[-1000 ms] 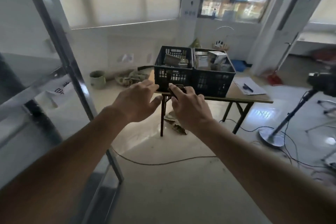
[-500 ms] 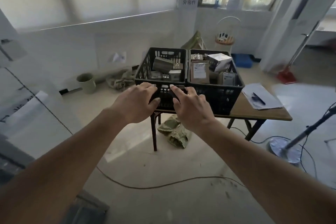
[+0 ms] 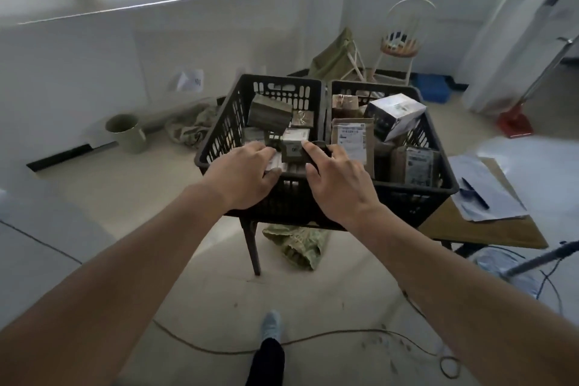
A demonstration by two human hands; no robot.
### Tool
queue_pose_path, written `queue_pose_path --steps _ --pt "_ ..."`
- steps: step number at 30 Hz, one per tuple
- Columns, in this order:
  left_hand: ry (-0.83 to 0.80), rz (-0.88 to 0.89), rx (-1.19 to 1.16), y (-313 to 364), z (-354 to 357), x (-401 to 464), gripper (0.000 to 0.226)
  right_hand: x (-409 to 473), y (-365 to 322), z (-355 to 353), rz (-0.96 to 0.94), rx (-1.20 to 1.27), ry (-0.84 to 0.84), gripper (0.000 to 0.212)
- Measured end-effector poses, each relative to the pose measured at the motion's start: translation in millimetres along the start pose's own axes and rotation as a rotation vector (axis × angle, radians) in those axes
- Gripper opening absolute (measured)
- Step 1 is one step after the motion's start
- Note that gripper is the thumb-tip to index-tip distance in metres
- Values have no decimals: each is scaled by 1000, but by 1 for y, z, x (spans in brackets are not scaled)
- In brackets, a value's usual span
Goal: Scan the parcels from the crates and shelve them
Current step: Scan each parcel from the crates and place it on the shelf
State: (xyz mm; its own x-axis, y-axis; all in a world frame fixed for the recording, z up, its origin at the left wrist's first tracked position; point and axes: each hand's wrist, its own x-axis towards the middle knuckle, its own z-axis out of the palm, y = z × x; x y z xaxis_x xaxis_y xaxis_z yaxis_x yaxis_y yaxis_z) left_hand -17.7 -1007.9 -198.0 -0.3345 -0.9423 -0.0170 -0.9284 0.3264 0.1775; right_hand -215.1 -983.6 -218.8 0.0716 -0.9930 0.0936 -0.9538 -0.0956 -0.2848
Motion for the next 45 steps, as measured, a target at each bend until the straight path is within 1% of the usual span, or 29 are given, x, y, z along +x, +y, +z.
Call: queue_pose_path --steps 2,7,10,13,19,24,28,31,34,36,37,39,41,42,43,45 --pt "-26 11 2 -13 11 43 56 41 10 10 -1 -2 1 53" --pt "-89 35 -36 -46 34 149 52 137 23 28 20 -36 -44 54" --pt "-146 41 -61 -60 47 200 56 185 30 39 51 -48 -74 55" --pt "-211 37 -68 -70 61 241 55 226 40 48 81 -73 -103 55" --pt "-301 8 -71 -85 90 300 51 285 59 60 128 -82 -126 53" --pt "-354 -33 -88 -84 116 330 54 310 76 69 105 -60 -148 54" --pt "-442 -104 -136 -85 138 345 57 328 87 75 66 -68 -190 53" --pt "-494 -191 -190 -91 159 354 68 343 93 77 55 -48 -204 53" --pt "-524 -248 -242 -92 171 359 91 352 96 80 47 -5 -234 53" --pt "-560 -307 -316 -88 173 361 103 356 98 83 36 7 -233 53" --pt "-581 -338 -376 -87 176 362 103 357 99 84 35 11 -229 53" --pt "-615 -401 -541 -86 183 365 94 359 103 87 34 14 -225 53" --pt "-612 -456 -708 -82 187 368 81 361 107 88 28 22 -227 54" --pt "-609 -479 -775 -81 187 367 79 361 108 88 22 35 -230 54" --pt "-603 -493 -833 -79 185 368 80 361 110 88 16 51 -232 54" --pt "-597 -513 -922 -80 185 367 88 363 112 88 8 89 -234 54"
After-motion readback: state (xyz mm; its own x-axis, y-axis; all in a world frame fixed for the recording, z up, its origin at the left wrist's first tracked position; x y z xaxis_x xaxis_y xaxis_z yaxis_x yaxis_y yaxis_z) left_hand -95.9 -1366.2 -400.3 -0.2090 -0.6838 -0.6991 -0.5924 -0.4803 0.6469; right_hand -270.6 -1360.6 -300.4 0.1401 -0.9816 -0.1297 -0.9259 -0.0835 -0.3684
